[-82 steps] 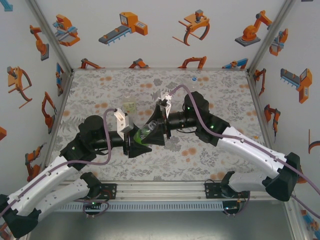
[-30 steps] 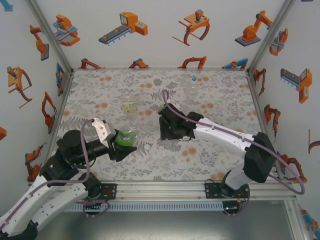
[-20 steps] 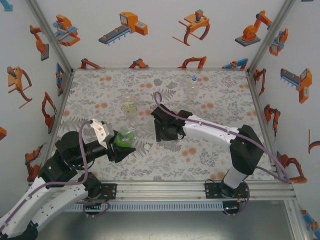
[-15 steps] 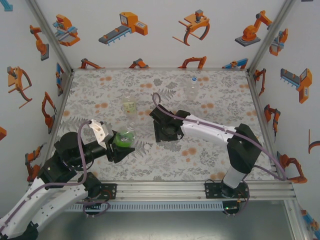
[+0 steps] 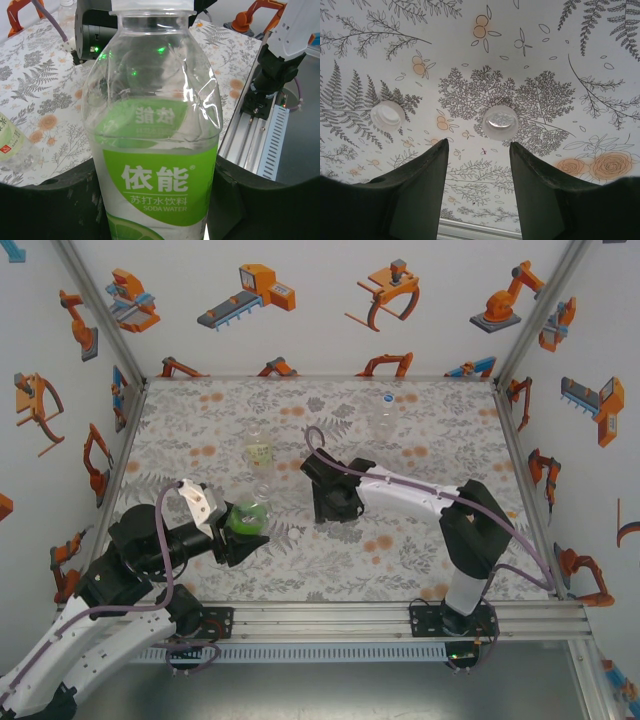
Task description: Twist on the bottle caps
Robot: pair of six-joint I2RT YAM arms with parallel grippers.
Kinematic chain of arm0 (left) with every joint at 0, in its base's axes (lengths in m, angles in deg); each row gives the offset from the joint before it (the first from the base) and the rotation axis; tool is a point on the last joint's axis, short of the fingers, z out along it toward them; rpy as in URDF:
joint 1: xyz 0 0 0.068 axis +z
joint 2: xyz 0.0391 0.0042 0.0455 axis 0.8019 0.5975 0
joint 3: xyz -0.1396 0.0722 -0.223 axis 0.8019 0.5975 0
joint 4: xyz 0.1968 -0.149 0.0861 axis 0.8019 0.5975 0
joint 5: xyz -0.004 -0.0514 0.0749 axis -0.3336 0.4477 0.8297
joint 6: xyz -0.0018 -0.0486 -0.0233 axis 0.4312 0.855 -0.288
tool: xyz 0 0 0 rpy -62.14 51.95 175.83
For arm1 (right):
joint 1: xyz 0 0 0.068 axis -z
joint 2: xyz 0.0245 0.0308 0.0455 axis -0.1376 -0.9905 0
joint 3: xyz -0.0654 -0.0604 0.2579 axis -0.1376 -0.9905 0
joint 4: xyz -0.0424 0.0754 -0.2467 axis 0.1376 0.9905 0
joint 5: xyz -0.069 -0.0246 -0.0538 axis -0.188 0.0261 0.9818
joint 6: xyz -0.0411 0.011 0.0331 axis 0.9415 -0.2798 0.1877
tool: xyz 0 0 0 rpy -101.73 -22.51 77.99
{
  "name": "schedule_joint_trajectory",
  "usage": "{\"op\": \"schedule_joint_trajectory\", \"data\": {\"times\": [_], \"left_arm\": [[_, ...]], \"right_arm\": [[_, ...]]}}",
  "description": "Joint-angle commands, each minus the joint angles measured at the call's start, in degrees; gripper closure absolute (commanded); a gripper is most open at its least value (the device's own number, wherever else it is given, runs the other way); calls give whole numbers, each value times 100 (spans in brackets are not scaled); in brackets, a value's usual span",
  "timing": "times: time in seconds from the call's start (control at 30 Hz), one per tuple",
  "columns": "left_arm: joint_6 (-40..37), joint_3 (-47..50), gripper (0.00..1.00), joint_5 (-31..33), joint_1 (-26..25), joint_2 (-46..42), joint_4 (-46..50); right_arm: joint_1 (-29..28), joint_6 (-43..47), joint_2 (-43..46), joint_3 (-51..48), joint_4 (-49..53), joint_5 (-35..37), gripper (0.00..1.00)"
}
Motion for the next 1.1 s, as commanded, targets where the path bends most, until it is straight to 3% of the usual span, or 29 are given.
{"op": "schedule_joint_trajectory", "data": {"times": [0.0,1.07], "left_arm": [[96,40,100,22,26,-18,-97],[151,88,100,110,31,-62,-97]], "right_arm": [[41,50,-142,-44,7,64,51],[40,24,-347,-323,-256,3,56]]}}
